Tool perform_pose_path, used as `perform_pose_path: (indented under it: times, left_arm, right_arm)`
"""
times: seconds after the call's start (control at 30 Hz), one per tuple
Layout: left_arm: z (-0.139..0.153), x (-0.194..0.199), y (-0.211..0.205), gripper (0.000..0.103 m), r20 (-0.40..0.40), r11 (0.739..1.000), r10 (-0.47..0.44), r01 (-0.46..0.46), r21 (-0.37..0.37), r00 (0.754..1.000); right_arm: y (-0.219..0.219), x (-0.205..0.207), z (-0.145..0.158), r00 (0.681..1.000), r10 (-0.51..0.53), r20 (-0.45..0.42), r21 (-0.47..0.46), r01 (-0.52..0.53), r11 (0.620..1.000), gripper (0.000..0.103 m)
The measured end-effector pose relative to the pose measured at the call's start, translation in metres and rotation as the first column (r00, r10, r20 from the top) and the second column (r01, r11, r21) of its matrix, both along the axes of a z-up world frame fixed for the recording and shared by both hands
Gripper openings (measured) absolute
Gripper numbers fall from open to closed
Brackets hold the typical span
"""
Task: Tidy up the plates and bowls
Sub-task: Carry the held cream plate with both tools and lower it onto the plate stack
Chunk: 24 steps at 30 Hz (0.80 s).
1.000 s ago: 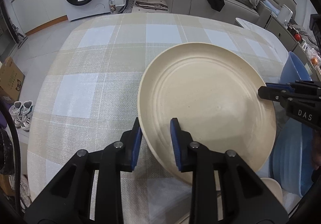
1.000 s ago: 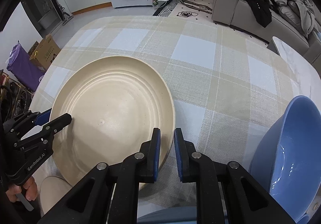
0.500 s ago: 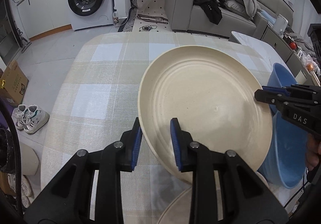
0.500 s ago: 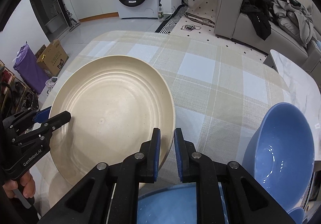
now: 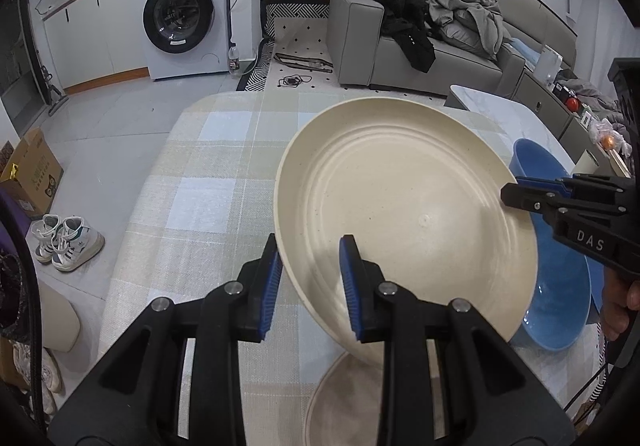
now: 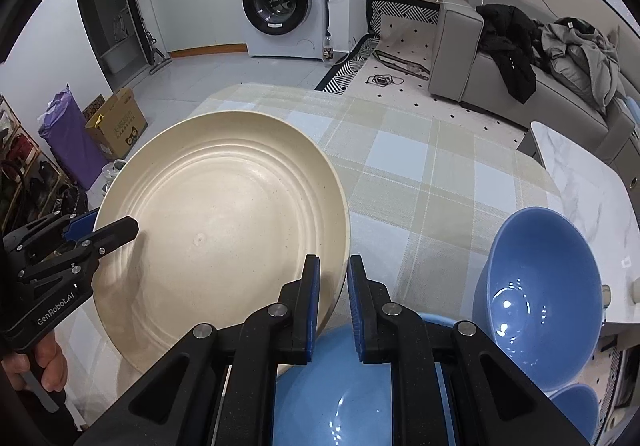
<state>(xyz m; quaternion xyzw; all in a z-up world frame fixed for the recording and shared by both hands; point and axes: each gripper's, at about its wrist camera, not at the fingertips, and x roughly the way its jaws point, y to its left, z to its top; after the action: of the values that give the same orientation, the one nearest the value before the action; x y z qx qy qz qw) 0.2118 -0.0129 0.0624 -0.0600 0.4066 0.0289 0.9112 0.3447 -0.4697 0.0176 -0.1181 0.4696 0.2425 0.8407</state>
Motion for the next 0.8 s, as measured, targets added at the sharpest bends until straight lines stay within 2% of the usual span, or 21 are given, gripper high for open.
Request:
perform_pose_path:
  times: [0.8]
  left_arm:
    - [0.046, -0.095, -0.021, 0.025, 0.06, 0.999, -0.02, 0.018, 0.037, 0.998]
  right_arm:
    - [-0.008, -0.071, 0.035, 0.996, 0.005, 0.093, 0.008, -0.006, 1.0, 0.015]
